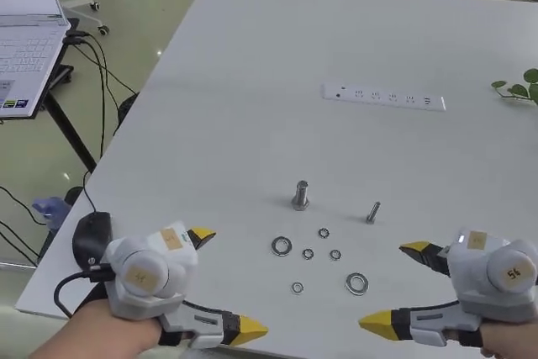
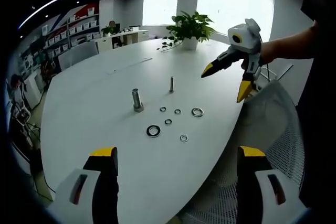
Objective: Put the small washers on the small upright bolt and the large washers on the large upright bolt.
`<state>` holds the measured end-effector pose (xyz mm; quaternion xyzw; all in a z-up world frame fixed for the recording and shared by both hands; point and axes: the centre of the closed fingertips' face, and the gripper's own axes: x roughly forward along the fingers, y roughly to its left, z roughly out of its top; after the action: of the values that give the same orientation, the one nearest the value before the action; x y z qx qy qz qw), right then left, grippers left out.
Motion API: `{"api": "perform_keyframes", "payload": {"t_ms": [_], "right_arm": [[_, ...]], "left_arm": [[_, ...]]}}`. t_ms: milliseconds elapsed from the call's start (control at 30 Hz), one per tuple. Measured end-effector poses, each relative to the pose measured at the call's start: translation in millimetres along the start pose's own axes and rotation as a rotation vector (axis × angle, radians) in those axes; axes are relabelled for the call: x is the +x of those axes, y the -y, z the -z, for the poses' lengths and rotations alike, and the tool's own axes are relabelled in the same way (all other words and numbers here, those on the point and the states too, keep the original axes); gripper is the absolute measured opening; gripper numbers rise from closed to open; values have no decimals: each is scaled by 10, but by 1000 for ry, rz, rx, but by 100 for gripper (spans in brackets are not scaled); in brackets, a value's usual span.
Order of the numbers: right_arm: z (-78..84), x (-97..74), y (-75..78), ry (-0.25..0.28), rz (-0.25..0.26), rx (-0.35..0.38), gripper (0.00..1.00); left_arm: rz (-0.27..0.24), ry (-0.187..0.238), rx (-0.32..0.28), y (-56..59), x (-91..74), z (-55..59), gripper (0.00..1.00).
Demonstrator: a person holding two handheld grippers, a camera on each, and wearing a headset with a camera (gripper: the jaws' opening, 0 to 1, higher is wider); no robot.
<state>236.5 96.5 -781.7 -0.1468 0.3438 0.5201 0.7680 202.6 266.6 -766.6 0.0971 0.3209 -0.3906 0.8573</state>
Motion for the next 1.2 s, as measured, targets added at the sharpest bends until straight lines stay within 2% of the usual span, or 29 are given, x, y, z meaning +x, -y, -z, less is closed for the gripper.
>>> {"api": "perform_keyframes", "payload": {"t_ms": [600,867,1000,1200], "right_arm": [[-169,224,-88,-47,-48,-68,84],[-225,385,-167,-94,-74,-127,80],[-210,463,-175,-130,-87,-170,78],[-197,582,-202,-172,-111,-194,74]], "left_arm": [[22,-9,12,45,-22,61,93],[30,-3,26,29,-19,31,92],[41,-5,42,44,14,27,93],[56,-8,54,59,41,30,92]]}}
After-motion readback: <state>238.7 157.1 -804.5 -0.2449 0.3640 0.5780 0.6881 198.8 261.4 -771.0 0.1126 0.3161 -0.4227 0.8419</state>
